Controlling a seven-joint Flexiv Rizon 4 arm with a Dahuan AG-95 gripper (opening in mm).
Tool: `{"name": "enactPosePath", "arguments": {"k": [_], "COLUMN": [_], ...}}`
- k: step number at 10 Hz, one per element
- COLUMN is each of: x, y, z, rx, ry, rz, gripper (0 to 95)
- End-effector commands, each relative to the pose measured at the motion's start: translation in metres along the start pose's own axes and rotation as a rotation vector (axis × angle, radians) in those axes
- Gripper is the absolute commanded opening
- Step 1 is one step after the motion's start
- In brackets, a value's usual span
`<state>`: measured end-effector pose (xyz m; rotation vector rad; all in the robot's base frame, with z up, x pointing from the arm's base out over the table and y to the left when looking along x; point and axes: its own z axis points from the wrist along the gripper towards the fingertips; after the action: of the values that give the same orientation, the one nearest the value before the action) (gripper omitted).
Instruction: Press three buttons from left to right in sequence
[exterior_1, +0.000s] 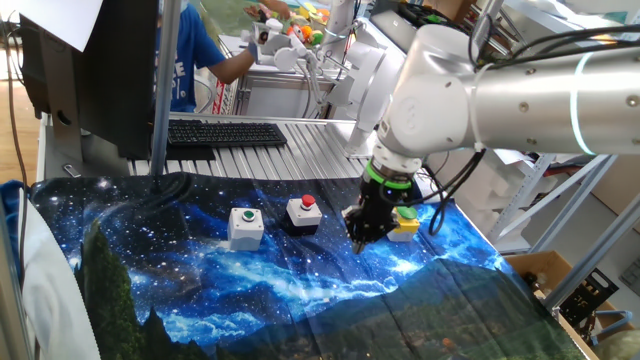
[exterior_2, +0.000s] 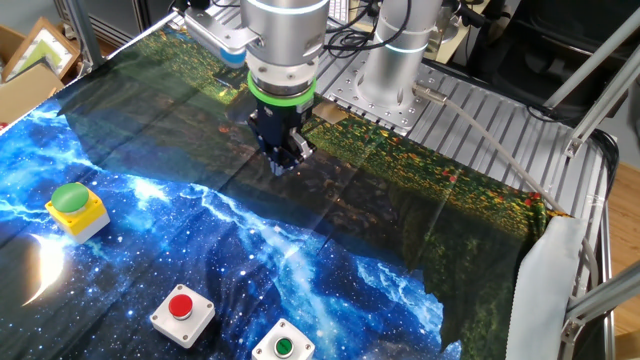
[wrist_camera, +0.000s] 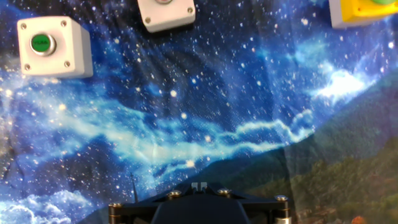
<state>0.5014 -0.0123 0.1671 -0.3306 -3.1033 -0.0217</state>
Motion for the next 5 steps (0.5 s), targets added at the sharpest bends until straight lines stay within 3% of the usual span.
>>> {"name": "enactPosePath", "arguments": {"k": [1, 3, 5], "x": [0.0015, 0.0015, 0.0015], "y": [0.0003, 0.0003, 0.0003], "z": [-0.0013, -0.0013, -0.0013], "rx": [-0.012, -0.008, -0.002], "ry": [0.011, 0.026, 0.012], "rz": [0.001, 0.0, 0.036], "gripper": [0.0, 0.0, 0.0]}}
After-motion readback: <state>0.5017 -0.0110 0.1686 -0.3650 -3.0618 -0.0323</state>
